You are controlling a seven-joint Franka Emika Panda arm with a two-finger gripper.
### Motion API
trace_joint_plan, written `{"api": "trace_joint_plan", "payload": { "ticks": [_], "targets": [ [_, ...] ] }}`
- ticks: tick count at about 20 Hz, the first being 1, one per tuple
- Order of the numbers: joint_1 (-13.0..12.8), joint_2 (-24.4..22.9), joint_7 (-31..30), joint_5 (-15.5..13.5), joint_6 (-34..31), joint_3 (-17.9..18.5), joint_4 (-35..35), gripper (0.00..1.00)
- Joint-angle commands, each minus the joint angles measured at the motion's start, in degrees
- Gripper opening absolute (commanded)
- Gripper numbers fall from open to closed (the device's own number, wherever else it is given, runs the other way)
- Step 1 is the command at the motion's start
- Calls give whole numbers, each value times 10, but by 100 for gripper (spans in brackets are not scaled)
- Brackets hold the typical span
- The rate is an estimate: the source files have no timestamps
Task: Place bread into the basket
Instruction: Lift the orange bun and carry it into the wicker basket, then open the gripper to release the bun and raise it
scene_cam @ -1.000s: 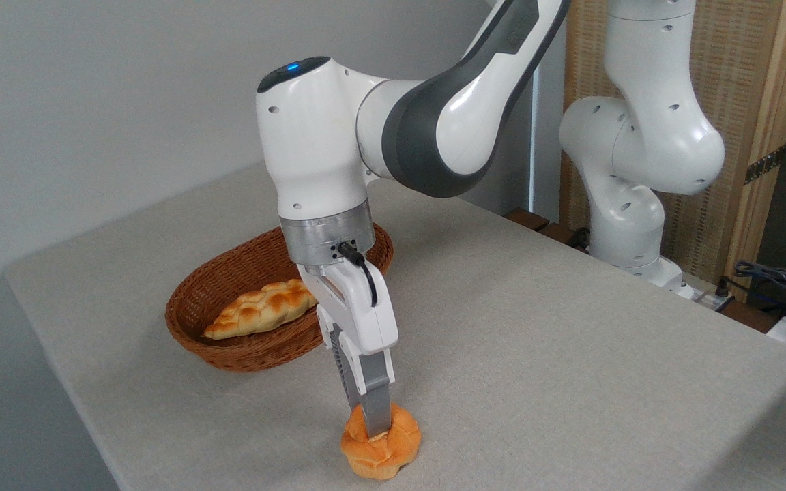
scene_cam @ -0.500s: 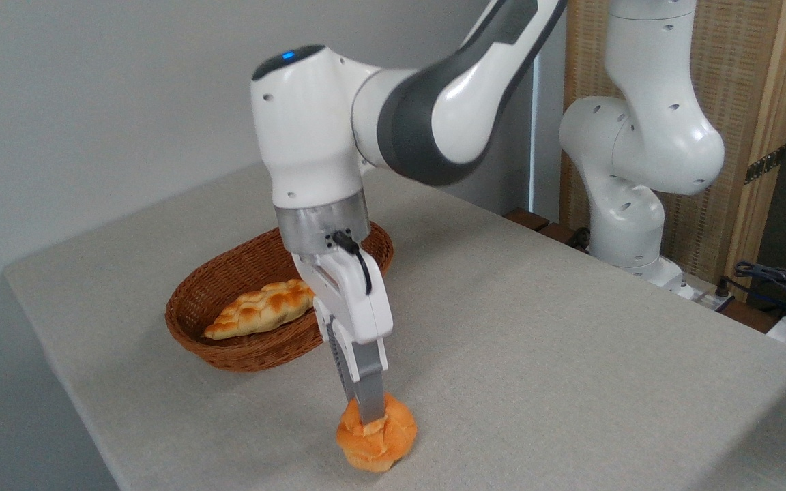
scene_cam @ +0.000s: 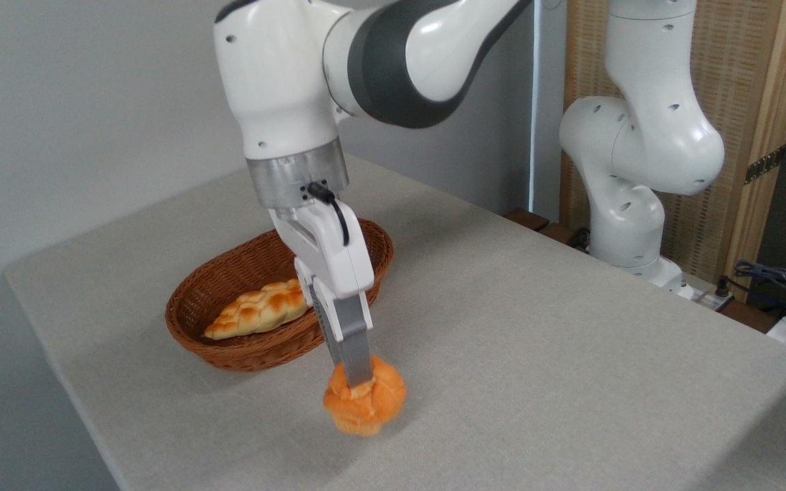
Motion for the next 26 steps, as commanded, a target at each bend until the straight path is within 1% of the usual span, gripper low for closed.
{"api": "trace_joint_plan", "payload": {
  "ticks": [1, 3, 5, 6, 7, 9, 10, 12, 15, 16, 17, 19, 20, 21, 22, 23, 24, 25, 26],
  "targets": [
    [-3, -4, 2, -24, -88, -17, 60, 34],
    [-4, -7, -5, -48, -135, -44, 76, 35],
    [-4, -7, -36, -71, -151, -72, 85, 36],
    [-4, -6, -70, -79, -151, -93, 86, 46],
    [-4, -6, -115, -83, -150, -111, 86, 50],
    [-4, -4, -165, -84, -149, -155, 86, 47],
    [-4, 2, -182, -84, -149, -168, 85, 46],
    [-5, 5, -211, -93, -150, -178, 85, 46],
    [-7, 6, -229, -123, -152, -189, 82, 46],
    [-9, 8, -243, -122, -157, -205, 78, 46],
    [-9, 14, -252, -122, -175, -211, 78, 47],
    [-9, 24, -255, -120, -189, -214, 78, 52],
    [-9, 25, -253, -118, -188, -214, 78, 65],
    [-8, 24, -254, -118, -188, -210, 80, 85],
    [-7, 22, -253, -117, -187, -205, 82, 100],
    [-4, 21, -252, -117, -186, -203, 86, 100],
    [-3, 21, -252, -118, -183, -192, 88, 100],
    [-3, 21, -250, -119, -181, -180, 104, 100],
    [-2, 21, -250, -119, -181, -175, 125, 100]
  ]
}}
